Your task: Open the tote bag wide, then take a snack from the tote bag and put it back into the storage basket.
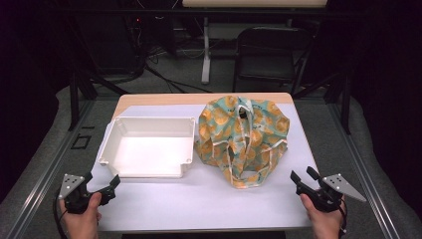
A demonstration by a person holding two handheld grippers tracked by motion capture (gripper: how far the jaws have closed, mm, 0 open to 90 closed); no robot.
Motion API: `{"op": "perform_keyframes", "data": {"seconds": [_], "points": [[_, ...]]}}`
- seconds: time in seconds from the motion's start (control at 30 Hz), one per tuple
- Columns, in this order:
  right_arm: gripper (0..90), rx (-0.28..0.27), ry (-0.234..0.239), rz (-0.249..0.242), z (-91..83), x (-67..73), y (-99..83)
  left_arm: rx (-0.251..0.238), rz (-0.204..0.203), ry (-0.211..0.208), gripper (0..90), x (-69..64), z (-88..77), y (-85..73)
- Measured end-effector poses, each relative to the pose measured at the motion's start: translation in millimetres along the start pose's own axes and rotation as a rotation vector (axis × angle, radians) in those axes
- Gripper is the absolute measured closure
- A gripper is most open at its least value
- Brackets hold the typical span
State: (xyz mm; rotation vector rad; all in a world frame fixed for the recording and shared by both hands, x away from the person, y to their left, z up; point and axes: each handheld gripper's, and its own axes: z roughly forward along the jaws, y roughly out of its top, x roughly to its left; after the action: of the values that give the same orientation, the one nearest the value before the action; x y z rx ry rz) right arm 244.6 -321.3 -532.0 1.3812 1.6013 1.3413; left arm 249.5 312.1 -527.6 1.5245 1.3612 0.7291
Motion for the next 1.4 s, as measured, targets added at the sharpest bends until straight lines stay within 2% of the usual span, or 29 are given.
{"op": "perform_keyframes", "data": {"seconds": [0.03,0.07,0.13,0.17,0.3,0.37,0.43,0.5,0.53,0.57,0.6,0.63,0.67,0.73,0.77,0.8,0.87,0.9,0.93,0.97,1.03,1.1,1.13,1.2,1.23,1.27,1.3,1.33,1.4], "points": [[36.9,0.000,0.000,0.000,0.0,0.0,0.0,0.000,0.000,0.000,2.1,0.0,0.0,0.0],[38.4,-0.008,0.008,0.014,0.2,3.7,2.9,-0.017,0.006,-0.019,2.1,-6.5,-0.4,3.0],[40.3,-0.015,-0.002,-0.018,0.9,15.2,9.6,-0.028,0.024,-0.022,2.2,-16.4,-1.4,8.2],[41.0,-0.030,0.020,-0.029,1.1,27.8,19.6,-0.030,0.020,-0.059,3.8,-27.2,-0.7,15.1],[39.6,-0.039,0.091,-0.066,4.2,48.7,33.8,-0.019,0.084,-0.086,14.7,-55.0,2.0,24.6],[39.2,-0.038,0.120,-0.089,5.9,59.2,39.1,-0.016,0.093,-0.097,15.9,-61.1,3.7,27.1],[37.5,-0.036,0.130,-0.102,8.7,69.0,45.3,-0.023,0.084,-0.142,20.5,-73.3,8.1,33.3],[36.9,-0.037,0.127,-0.106,10.1,72.2,47.3,-0.020,0.094,-0.170,23.1,-84.5,13.3,38.1],[34.7,-0.037,0.129,-0.127,15.2,79.4,53.0,-0.019,0.103,-0.191,27.2,-91.2,16.8,40.7],[34.1,-0.042,0.131,-0.132,17.4,82.6,55.7,-0.025,0.123,-0.228,28.0,-106.6,23.9,46.2],[32.5,-0.048,0.128,-0.143,20.0,85.8,58.4,-0.025,0.123,-0.228,28.8,-106.6,23.9,46.2],[31.4,-0.047,0.114,-0.156,21.8,89.1,61.2,-0.037,0.142,-0.265,29.9,-122.4,30.1,53.1],[31.4,-0.047,0.114,-0.156,21.8,89.1,61.2,-0.037,0.142,-0.265,30.7,-122.4,30.1,53.1],[30.6,-0.060,0.117,-0.163,25.8,93.6,65.7,-0.043,0.155,-0.295,31.6,-140.0,37.3,61.0],[30.5,-0.055,0.098,-0.162,31.1,94.4,68.5,-0.046,0.189,-0.313,32.9,-159.1,44.5,68.9],[30.6,-0.057,0.095,-0.147,33.9,93.4,69.0,-0.046,0.189,-0.313,33.2,-159.1,44.5,68.9],[30.5,-0.052,0.092,-0.138,36.7,92.2,69.6,-0.060,0.228,-0.333,33.4,-177.7,50.8,76.7],[28.3,-0.050,0.100,-0.137,43.0,92.5,69.9,-0.077,0.264,-0.344,33.0,-194.6,56.5,84.3],[26.3,-0.040,0.101,-0.148,45.7,93.6,70.2,-0.077,0.264,-0.344,32.5,-194.6,56.5,84.3],[23.3,-0.034,0.088,-0.159,48.2,94.6,70.5,-0.074,0.289,-0.352,31.5,-207.6,63.2,90.6],[20.7,-0.033,0.094,-0.152,52.5,96.5,71.8,-0.066,0.287,-0.363,29.6,-218.9,70.4,94.0],[20.5,-0.032,0.092,-0.155,55.1,98.3,72.3,-0.065,0.294,-0.371,29.4,-224.0,73.0,94.9],[21.7,-0.025,0.104,-0.172,60.1,102.6,73.2,-0.061,0.322,-0.376,28.9,-234.5,78.3,95.7],[23.7,-0.026,0.105,-0.183,62.4,105.5,73.5,-0.059,0.331,-0.373,28.4,-238.8,81.1,95.8],[27.9,-0.029,0.105,-0.199,64.2,108.6,73.6,-0.049,0.339,-0.372,28.4,-242.1,84.5,96.4],[43.0,-0.033,0.105,-0.237,67.3,113.8,73.4,-0.041,0.331,-0.355,30.1,-246.6,91.6,97.8],[52.1,-0.024,0.103,-0.251,70.0,115.6,73.5,-0.041,0.331,-0.355,34.0,-246.6,91.6,97.8],[52.1,-0.024,0.103,-0.251,70.0,115.6,73.5,-0.042,0.321,-0.347,34.0,-247.5,94.5,99.0],[67.0,0.007,0.104,-0.268,75.3,116.6,73.7,-0.026,0.314,-0.358,48.6,-247.5,99.5,101.5]]}}
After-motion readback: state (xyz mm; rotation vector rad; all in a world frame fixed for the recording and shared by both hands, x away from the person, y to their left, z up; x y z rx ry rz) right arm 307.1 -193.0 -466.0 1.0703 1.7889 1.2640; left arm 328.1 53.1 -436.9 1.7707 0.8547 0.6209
